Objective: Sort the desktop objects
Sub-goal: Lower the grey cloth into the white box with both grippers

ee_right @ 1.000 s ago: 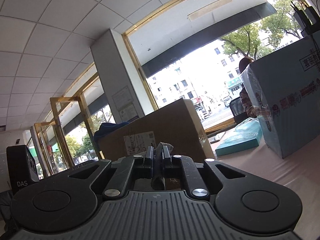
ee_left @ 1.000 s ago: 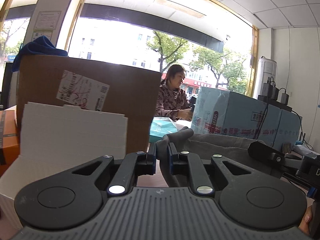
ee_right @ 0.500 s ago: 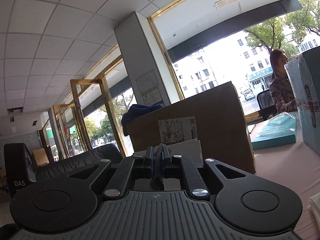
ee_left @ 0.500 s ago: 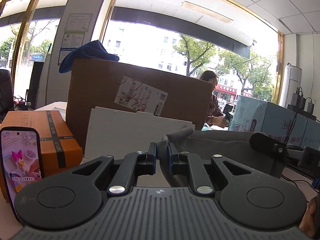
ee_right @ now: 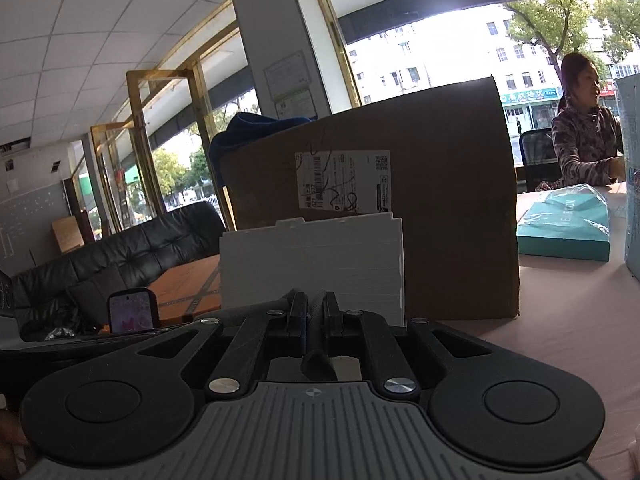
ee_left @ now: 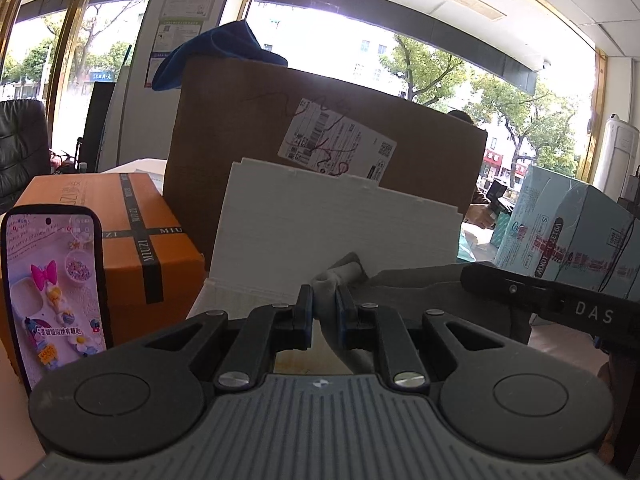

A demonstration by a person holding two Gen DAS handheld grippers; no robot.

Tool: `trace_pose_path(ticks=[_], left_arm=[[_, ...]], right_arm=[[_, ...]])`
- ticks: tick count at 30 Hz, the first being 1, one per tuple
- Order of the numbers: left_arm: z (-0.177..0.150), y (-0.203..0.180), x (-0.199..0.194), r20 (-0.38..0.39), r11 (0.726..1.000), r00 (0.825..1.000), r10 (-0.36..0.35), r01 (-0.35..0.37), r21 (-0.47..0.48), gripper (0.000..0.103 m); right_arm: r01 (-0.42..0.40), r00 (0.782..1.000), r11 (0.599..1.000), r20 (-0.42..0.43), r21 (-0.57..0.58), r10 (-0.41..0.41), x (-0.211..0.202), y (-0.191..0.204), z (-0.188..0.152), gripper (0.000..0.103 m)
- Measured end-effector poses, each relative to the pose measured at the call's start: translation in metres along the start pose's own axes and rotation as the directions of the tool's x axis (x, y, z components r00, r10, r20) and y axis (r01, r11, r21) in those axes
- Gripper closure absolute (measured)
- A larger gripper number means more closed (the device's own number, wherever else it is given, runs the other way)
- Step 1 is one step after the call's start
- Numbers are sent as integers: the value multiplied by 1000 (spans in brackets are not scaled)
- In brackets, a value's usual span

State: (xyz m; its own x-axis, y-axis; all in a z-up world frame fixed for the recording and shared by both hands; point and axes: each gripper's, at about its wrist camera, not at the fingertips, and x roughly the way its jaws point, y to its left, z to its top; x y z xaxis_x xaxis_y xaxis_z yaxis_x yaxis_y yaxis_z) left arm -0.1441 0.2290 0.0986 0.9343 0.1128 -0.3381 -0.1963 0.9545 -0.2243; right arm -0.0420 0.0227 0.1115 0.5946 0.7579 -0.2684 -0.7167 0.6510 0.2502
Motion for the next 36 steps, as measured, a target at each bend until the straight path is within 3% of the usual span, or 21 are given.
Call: trace_pose_path(ticks=[4, 11, 24, 30, 36], left_arm=[[1, 6, 10, -56, 1000, 998, 2, -3, -9, 93], [0, 7, 20, -144, 1000, 990, -7, 8, 6, 93], [-5, 11, 7, -199, 999, 979, -32, 29, -15, 93], [-4, 9, 6, -165, 1000, 986, 9, -6, 18, 93], [-8, 8, 13, -206, 999, 978, 8, -1, 38, 92]], right_arm=[[7, 994, 1000, -112, -28, -10, 22, -3, 4, 96], [17, 962, 999, -273, -36, -26, 48, -4, 5, 96], [11, 934, 991, -351, -134, -58, 71, 1, 6, 96], [-6, 929, 990, -368, -144, -47, 77, 8, 3, 96], [23, 910, 980, -402, -197, -102, 88, 12, -6, 96]])
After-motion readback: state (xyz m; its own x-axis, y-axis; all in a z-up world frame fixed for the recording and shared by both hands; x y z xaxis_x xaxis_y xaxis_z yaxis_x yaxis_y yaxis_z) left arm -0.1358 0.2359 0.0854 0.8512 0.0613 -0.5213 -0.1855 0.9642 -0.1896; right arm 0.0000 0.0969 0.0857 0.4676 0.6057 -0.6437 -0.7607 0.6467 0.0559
